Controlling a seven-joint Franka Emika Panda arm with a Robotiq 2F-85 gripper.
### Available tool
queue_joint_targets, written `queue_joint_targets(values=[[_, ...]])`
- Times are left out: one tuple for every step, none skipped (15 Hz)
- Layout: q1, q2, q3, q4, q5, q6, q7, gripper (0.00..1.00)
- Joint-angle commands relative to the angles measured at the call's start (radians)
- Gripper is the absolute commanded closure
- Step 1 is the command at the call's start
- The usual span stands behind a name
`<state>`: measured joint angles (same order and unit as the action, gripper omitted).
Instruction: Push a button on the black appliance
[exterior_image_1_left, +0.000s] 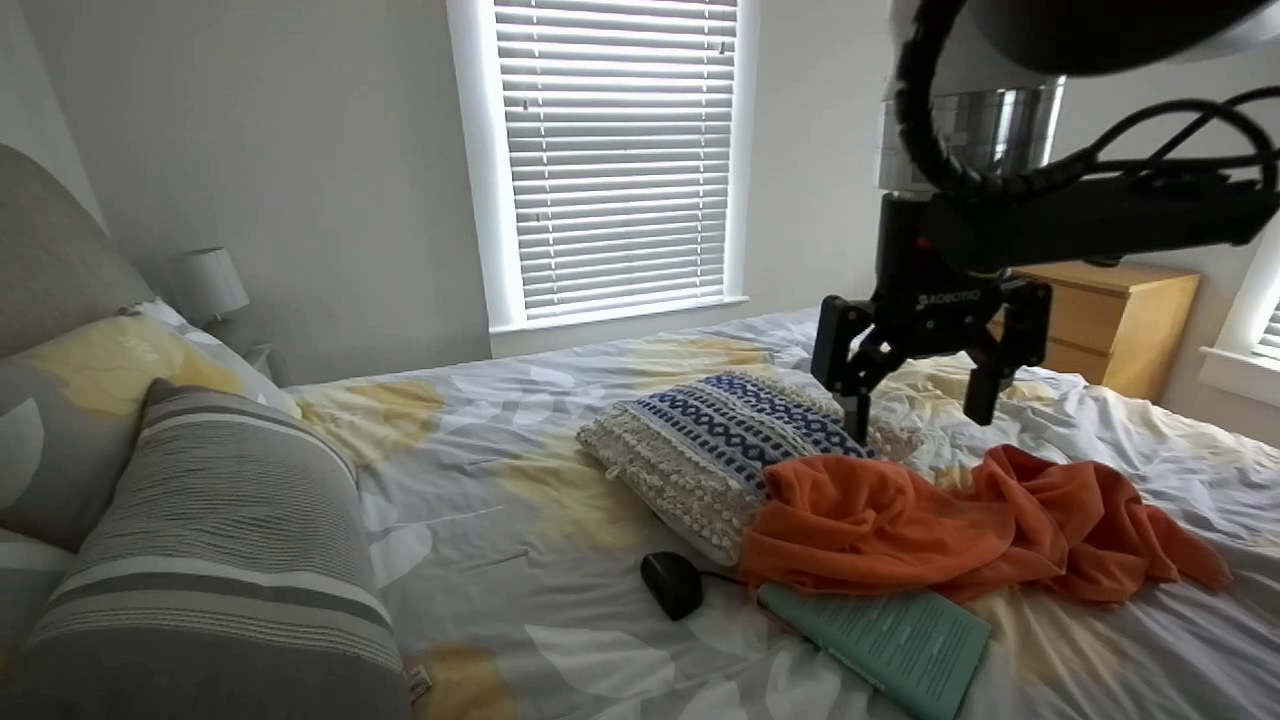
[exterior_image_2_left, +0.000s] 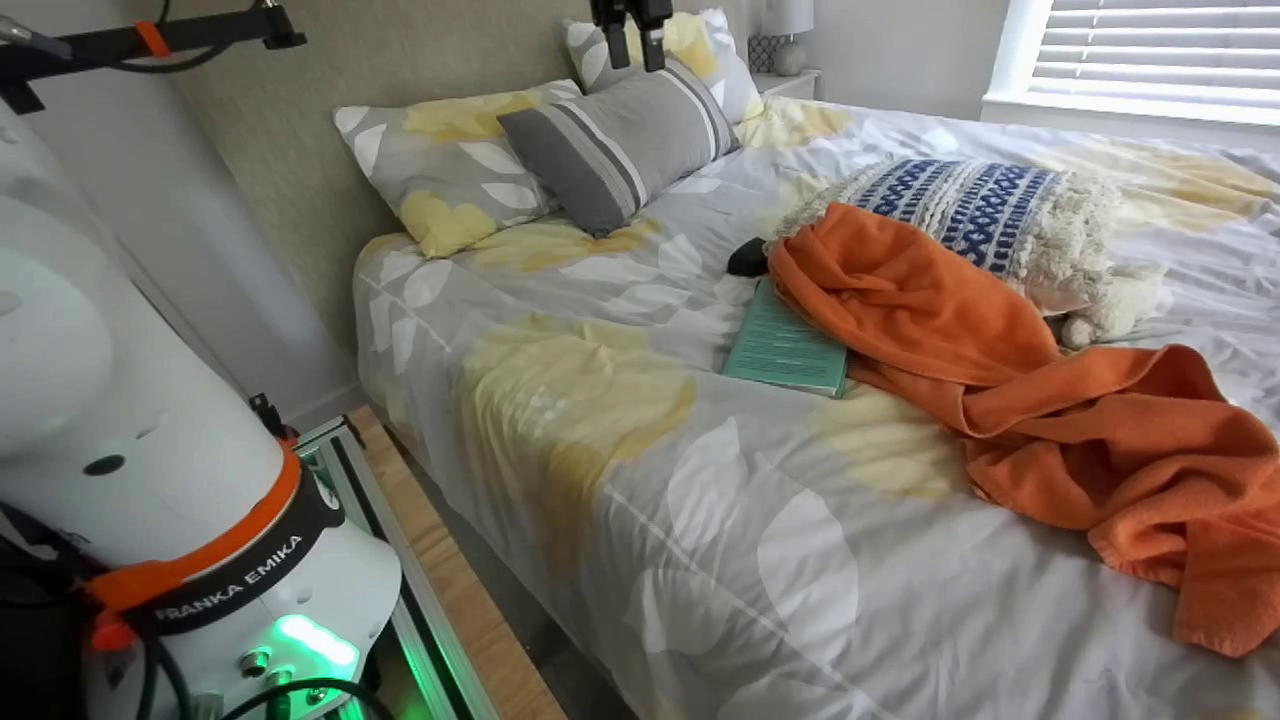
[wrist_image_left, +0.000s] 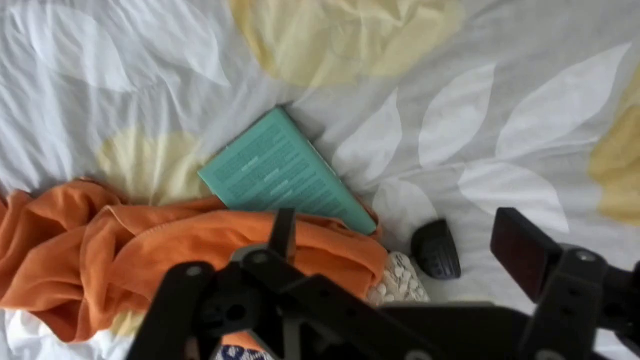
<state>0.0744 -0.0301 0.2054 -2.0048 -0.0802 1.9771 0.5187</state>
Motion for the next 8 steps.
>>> queue_joint_targets(values=[[0.01,0.122,-0.048,0.048,-0.013,0.2,-0.082,0.0],[0.012,0.162,-0.058,0.071,-0.004,0.234,-0.12,0.0],[0.014,0.197,-0.065,0.092,0.001,0.275,-0.163,0.0],[0.02,0.24,-0.069,0.123,-0.005,0.303,-0.186,0.0],[0.025,0.277,-0.07,0.152,-0.001,0.323,-0.217,0.0],[0.032,0.315,-0.071,0.184,-0.005,0.342,-0.24,0.0],[0.04,0.356,-0.071,0.214,-0.003,0.354,-0.263,0.0],[0.046,0.392,-0.072,0.245,-0.002,0.353,-0.287,0.0]])
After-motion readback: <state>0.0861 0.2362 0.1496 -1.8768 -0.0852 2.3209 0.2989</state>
